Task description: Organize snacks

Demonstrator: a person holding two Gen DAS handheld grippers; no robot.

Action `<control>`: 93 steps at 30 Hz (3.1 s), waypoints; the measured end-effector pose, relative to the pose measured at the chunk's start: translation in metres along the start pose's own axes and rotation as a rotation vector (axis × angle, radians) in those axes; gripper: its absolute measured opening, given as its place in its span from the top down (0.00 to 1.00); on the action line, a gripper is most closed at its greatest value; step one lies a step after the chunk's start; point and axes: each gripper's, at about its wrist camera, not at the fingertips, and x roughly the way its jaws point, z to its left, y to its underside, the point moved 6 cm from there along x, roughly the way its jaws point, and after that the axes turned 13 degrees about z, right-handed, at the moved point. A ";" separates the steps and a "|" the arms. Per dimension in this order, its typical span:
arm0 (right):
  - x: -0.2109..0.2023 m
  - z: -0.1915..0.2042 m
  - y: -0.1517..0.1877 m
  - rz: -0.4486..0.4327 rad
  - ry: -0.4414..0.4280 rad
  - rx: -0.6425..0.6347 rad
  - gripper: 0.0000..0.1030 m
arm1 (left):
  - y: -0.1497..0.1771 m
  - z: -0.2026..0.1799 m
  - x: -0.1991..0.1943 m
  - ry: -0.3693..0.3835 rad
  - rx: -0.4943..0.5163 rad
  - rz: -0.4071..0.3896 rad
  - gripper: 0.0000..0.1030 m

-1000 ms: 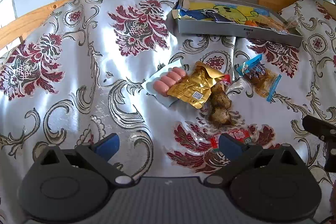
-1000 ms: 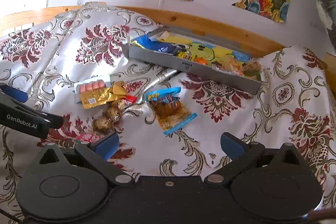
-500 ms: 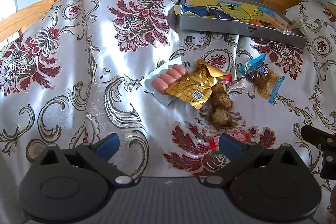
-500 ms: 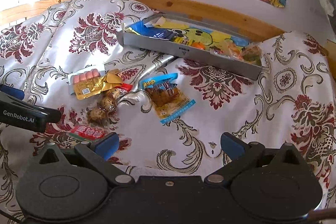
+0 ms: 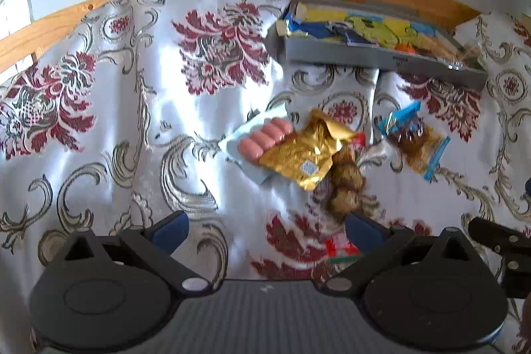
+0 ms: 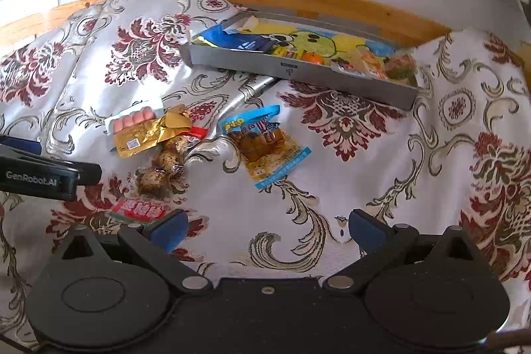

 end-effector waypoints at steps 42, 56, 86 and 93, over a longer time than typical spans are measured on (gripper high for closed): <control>0.103 0.017 -0.051 -0.145 0.042 -0.573 0.01 | -0.010 -0.031 0.055 0.011 0.019 0.100 0.01; 0.116 0.016 -0.057 -0.135 -0.030 -0.558 0.12 | -0.017 -0.048 0.056 0.093 0.050 0.084 0.01; 0.118 0.007 -0.059 -0.140 -0.019 -0.575 0.21 | -0.028 -0.067 0.093 0.179 0.082 0.144 0.01; 0.118 0.007 -0.058 -0.143 -0.018 -0.567 0.22 | -0.027 -0.060 0.088 0.159 0.076 0.133 0.17</control>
